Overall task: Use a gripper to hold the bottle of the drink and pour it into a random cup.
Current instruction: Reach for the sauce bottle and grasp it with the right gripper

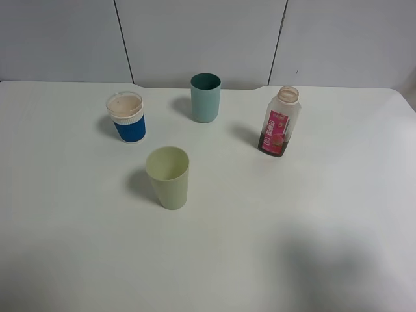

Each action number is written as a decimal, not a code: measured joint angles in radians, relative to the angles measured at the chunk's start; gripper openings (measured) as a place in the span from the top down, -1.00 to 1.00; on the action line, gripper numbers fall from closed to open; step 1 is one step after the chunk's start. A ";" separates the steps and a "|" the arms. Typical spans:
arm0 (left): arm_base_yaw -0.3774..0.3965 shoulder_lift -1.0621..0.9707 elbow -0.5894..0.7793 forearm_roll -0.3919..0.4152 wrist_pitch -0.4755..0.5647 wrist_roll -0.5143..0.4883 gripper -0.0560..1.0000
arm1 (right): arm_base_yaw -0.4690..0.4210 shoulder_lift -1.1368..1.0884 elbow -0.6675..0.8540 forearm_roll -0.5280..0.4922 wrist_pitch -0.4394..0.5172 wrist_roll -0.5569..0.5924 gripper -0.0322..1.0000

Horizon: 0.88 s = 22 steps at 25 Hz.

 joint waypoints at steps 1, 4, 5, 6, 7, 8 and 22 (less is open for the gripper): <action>0.000 0.000 0.000 0.000 0.000 0.000 -0.86 | 0.000 0.000 0.000 0.000 0.000 0.000 -0.75; 0.000 0.000 0.000 0.000 0.000 0.000 -0.86 | 0.000 0.000 0.000 0.000 0.000 0.000 -0.75; 0.000 0.000 0.000 0.000 0.000 0.000 -0.86 | 0.000 0.000 0.000 0.000 0.000 0.000 -0.75; 0.000 0.000 0.000 0.000 0.000 0.000 -0.86 | 0.000 0.000 0.000 0.000 0.000 0.000 -0.75; 0.000 0.000 0.000 0.000 0.000 0.000 -0.86 | 0.000 0.000 0.000 0.000 0.000 0.000 -0.75; 0.000 0.000 0.000 0.000 0.000 0.000 -0.86 | 0.000 0.000 0.000 0.000 0.000 0.000 -0.75; 0.000 0.000 0.000 0.000 0.000 0.000 -0.86 | 0.000 0.090 0.000 0.003 0.000 0.000 -0.75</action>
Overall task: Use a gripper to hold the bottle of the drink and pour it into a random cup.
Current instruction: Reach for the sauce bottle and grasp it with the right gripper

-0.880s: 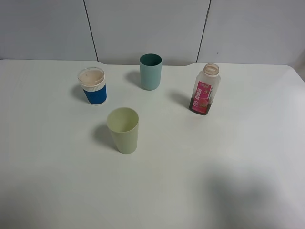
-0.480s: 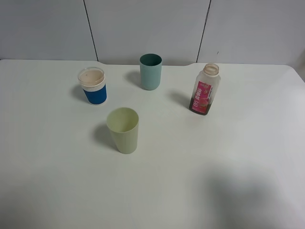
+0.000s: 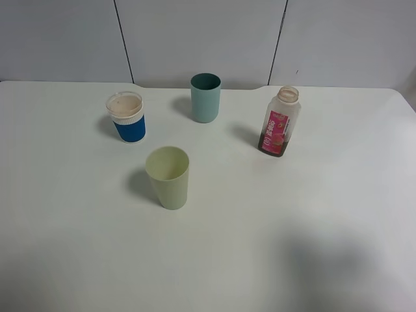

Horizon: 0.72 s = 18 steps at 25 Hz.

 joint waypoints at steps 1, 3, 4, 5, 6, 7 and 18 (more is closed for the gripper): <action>0.000 0.000 0.000 0.000 0.000 0.000 -0.86 | 0.000 0.023 0.000 0.001 0.000 0.000 -0.75; 0.000 0.000 0.000 0.000 0.000 0.000 -0.86 | 0.000 0.066 0.000 0.001 0.000 0.000 -0.75; 0.000 0.000 0.000 0.000 0.000 0.000 -0.86 | 0.000 0.090 0.000 0.001 0.000 0.000 -0.75; 0.000 0.000 0.000 0.000 0.000 0.000 -0.86 | 0.000 0.115 0.000 0.001 0.000 0.000 -0.75; 0.000 0.000 0.000 0.000 0.000 0.000 -0.86 | 0.000 0.134 0.000 0.001 0.000 0.000 -0.75; 0.000 0.000 0.000 0.000 0.000 0.000 -0.86 | 0.000 0.157 0.000 0.001 0.000 0.000 -0.75; 0.000 0.000 0.000 0.000 0.000 0.000 -0.86 | 0.000 0.382 -0.072 0.044 -0.179 0.000 -0.75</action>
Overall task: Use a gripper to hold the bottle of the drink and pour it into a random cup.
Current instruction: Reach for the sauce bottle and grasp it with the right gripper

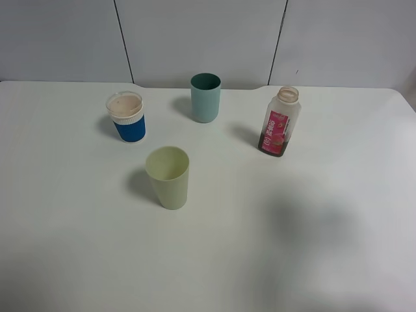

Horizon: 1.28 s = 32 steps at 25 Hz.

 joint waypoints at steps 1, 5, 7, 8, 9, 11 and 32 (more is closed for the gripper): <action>0.000 0.000 0.000 0.000 0.000 0.000 -0.86 | 0.000 0.024 -0.002 0.001 -0.023 0.000 -0.75; 0.000 0.000 0.000 0.000 0.000 0.000 -0.86 | 0.000 0.134 -0.005 0.002 -0.112 0.000 -0.75; 0.000 0.000 0.000 0.000 0.000 0.000 -0.86 | 0.000 0.194 -0.005 0.005 -0.154 0.000 -0.75; 0.000 0.000 0.000 0.000 0.000 0.000 -0.86 | 0.000 0.228 -0.005 0.012 -0.176 0.000 -0.75; 0.000 0.000 0.000 0.000 0.000 0.000 -0.86 | 0.000 0.257 -0.005 0.021 -0.194 0.000 -0.75; 0.000 0.000 0.000 0.000 0.000 0.000 -0.86 | 0.000 0.323 -0.005 0.029 -0.242 0.000 -0.75; 0.000 0.000 0.000 0.000 0.000 0.000 -0.86 | 0.171 0.867 -0.006 0.047 -0.730 -0.133 -0.75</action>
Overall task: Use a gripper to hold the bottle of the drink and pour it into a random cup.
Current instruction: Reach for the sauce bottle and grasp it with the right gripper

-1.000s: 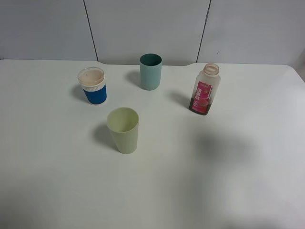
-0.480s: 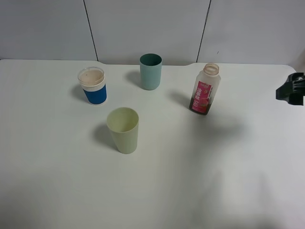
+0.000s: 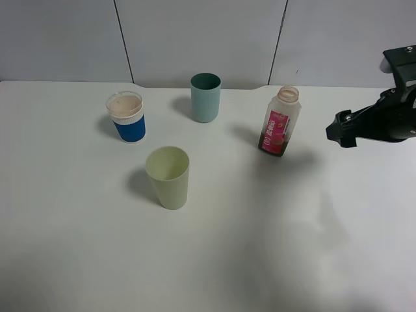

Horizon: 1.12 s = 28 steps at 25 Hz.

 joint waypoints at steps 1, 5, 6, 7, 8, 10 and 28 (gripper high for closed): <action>0.000 0.000 0.000 0.000 0.000 0.000 -0.86 | 0.007 0.018 0.000 0.000 -0.020 -0.011 -0.75; 0.000 0.000 0.000 0.000 0.000 0.000 -0.86 | 0.026 0.085 0.000 0.000 -0.087 -0.043 -0.75; 0.000 0.000 0.000 0.000 0.000 0.000 -0.86 | 0.030 0.099 0.000 -0.001 -0.105 -0.045 -0.75; 0.000 0.000 0.000 0.000 0.000 0.000 -0.86 | 0.031 0.115 0.000 -0.002 -0.121 -0.046 -0.75; 0.000 0.000 0.000 0.000 0.000 0.000 -0.86 | 0.032 0.131 0.000 -0.004 -0.142 -0.046 -0.75; 0.000 0.000 0.000 0.000 0.000 0.000 -0.86 | 0.034 0.159 0.000 -0.019 -0.186 -0.046 -0.75; 0.000 0.000 0.000 0.000 0.000 0.000 -0.86 | 0.021 0.431 -0.002 -0.587 -0.635 0.269 -0.75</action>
